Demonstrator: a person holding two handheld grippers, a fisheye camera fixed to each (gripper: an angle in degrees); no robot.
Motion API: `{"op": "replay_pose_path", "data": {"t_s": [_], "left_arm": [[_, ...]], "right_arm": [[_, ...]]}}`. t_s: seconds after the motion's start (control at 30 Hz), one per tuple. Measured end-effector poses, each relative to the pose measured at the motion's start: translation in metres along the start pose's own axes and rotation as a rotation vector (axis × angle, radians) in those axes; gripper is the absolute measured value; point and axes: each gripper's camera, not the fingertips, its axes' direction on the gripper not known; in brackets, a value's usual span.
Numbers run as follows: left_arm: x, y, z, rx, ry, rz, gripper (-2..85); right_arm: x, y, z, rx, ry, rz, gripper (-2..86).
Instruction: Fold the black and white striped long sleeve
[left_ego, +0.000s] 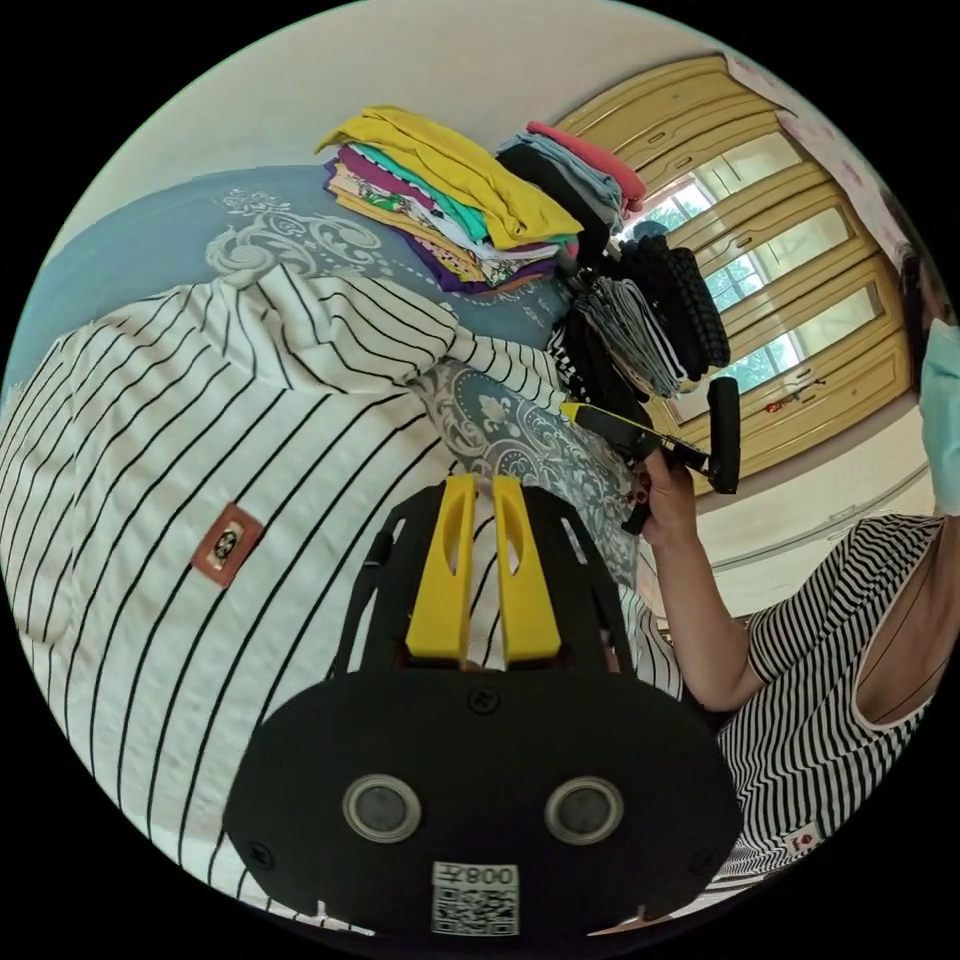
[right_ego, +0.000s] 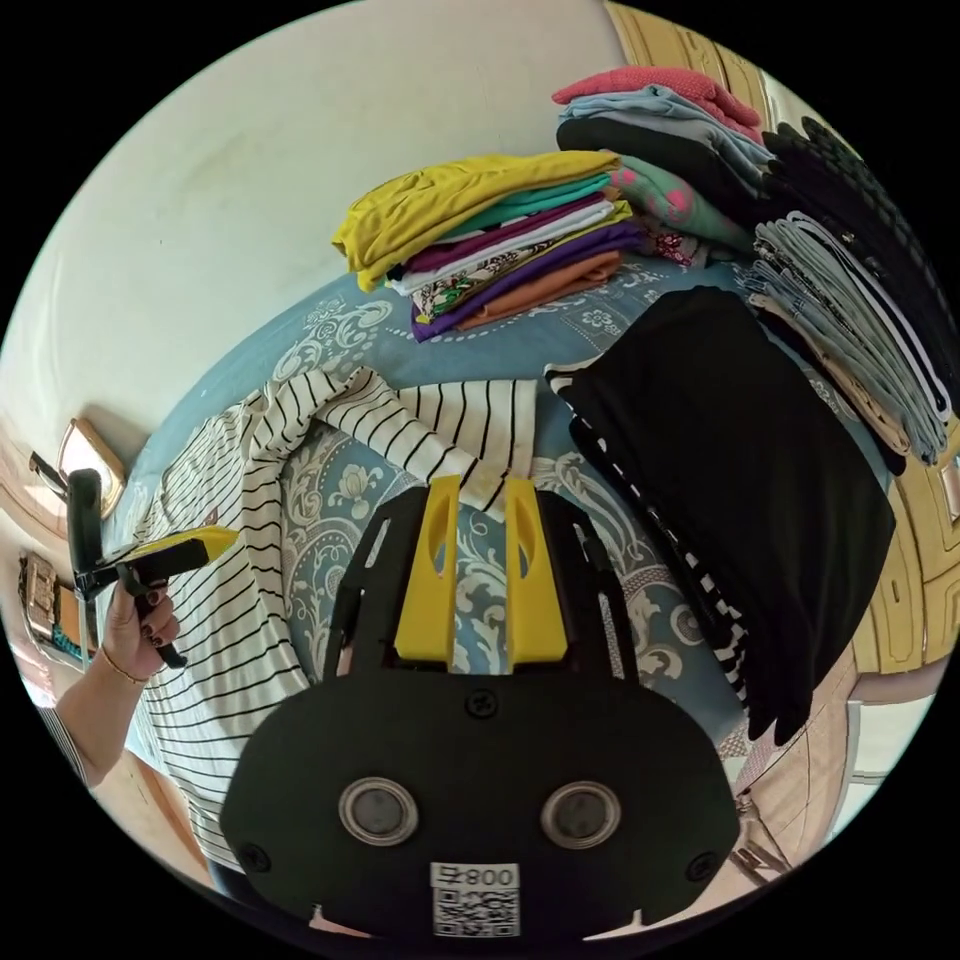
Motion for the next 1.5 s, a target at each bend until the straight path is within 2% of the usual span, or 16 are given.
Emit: {"op": "replay_pose_path", "data": {"t_s": [0.13,0.23,0.3,0.37,0.5,0.63,0.83,0.93,1.03,1.1,1.13,1.2,1.27,1.33,1.43,1.5], "left_arm": [[0.010,-0.025,0.026,0.021,0.140,-0.040,6.4],[0.004,-0.046,0.039,0.072,0.332,-0.126,8.1],[-0.006,-0.061,0.048,0.115,0.468,-0.204,9.4],[-0.010,-0.072,0.056,0.121,0.526,-0.241,10.0],[-0.006,-0.094,0.072,0.078,0.567,-0.268,10.7],[0.003,-0.109,0.068,0.082,0.594,-0.251,10.0],[0.005,-0.117,0.046,0.112,0.553,-0.270,4.1],[0.011,-0.119,0.031,0.112,0.543,-0.254,3.0],[0.014,-0.119,0.015,0.135,0.583,-0.251,2.5],[0.018,-0.120,0.003,0.147,0.614,-0.249,2.3],[0.019,-0.120,0.000,0.149,0.623,-0.248,2.3],[0.023,-0.120,-0.010,0.160,0.665,-0.251,2.2],[0.027,-0.120,-0.017,0.170,0.701,-0.252,2.1],[0.031,-0.121,-0.025,0.175,0.722,-0.250,2.1],[0.040,-0.126,-0.040,0.167,0.725,-0.230,2.0],[0.046,-0.129,-0.052,0.169,0.745,-0.219,2.0]], "right_arm": [[0.001,0.013,-0.002,0.003,-0.014,-0.062,1.5],[0.001,0.025,-0.011,0.045,-0.093,-0.136,0.6],[0.010,0.037,-0.015,0.076,-0.219,-0.163,0.4],[0.020,0.045,-0.017,0.098,-0.334,-0.170,0.3],[0.038,0.062,-0.016,0.139,-0.489,-0.201,0.2],[0.046,0.073,-0.007,0.107,-0.499,-0.246,0.2],[0.054,0.090,0.011,0.066,-0.529,-0.332,0.5],[0.081,0.100,0.019,0.084,-0.551,-0.271,1.1],[0.130,0.113,0.028,0.148,-0.528,-0.071,3.4],[0.171,0.125,0.047,0.199,-0.676,0.081,8.6],[0.180,0.128,0.055,0.199,-0.741,0.112,9.1],[0.208,0.137,0.093,0.164,-1.027,0.213,10.6],[0.221,0.146,0.116,0.162,-1.170,0.271,11.0],[0.227,0.152,0.131,0.146,-1.234,0.298,11.0],[0.226,0.153,0.144,0.091,-1.224,0.270,10.9],[0.224,0.156,0.158,0.064,-1.309,0.269,10.6]]}}
